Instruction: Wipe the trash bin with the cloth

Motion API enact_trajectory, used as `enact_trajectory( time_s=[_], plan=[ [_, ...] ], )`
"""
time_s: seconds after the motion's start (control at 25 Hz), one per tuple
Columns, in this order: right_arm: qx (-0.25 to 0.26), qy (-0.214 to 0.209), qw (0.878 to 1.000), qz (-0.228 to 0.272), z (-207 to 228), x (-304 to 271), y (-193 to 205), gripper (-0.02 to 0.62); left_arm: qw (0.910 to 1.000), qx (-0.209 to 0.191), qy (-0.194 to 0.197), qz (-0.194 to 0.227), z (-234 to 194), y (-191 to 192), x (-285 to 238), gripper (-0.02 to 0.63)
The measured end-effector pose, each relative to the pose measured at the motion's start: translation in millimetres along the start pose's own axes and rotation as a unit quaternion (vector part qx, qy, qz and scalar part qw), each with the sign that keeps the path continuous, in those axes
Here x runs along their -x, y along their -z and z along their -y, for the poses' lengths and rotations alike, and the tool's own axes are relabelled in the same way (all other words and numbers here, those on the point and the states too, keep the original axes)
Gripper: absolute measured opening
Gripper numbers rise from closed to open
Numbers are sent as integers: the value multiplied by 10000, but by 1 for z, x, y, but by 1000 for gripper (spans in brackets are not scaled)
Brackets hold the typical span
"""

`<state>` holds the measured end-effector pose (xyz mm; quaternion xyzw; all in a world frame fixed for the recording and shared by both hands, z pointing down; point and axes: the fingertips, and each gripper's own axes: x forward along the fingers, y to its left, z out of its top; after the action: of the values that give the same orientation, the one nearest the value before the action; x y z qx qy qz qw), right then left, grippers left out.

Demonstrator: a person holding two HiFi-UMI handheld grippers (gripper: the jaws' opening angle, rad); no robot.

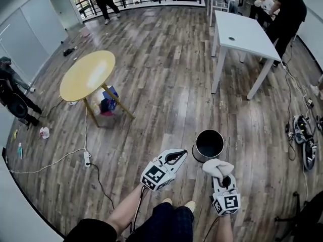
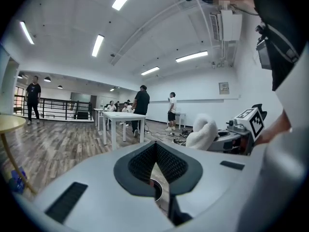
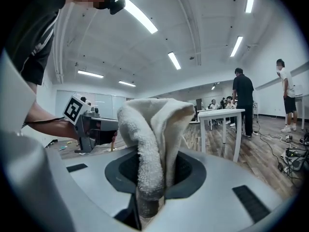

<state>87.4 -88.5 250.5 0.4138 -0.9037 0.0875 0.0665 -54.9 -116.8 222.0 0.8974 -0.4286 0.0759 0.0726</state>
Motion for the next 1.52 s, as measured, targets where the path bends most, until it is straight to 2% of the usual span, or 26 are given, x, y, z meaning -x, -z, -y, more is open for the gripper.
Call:
enact_trajectory(
  time_s=[0.32, 0.44, 0.76, 1.08, 1.52],
  plan=[
    [-91, 103, 9997, -199, -32, 37, -99, 87, 9996, 173, -127, 156, 7, -117, 48, -3],
    [-92, 115, 9997, -183, -44, 43, -130, 87, 9996, 200, -120, 180, 7, -144, 63, -3],
    [-707, 198, 9973, -97, -60, 63, -170, 87, 9996, 251, -68, 120, 19, -174, 104, -3],
    [-442, 99, 9988, -166, -93, 82, -175, 87, 9995, 140, -38, 275, 35, -190, 116, -3],
    [-389, 230, 9990, -64, -89, 93, -179, 87, 9993, 137, 81, 338, 49, -193, 112, -3]
  ],
)
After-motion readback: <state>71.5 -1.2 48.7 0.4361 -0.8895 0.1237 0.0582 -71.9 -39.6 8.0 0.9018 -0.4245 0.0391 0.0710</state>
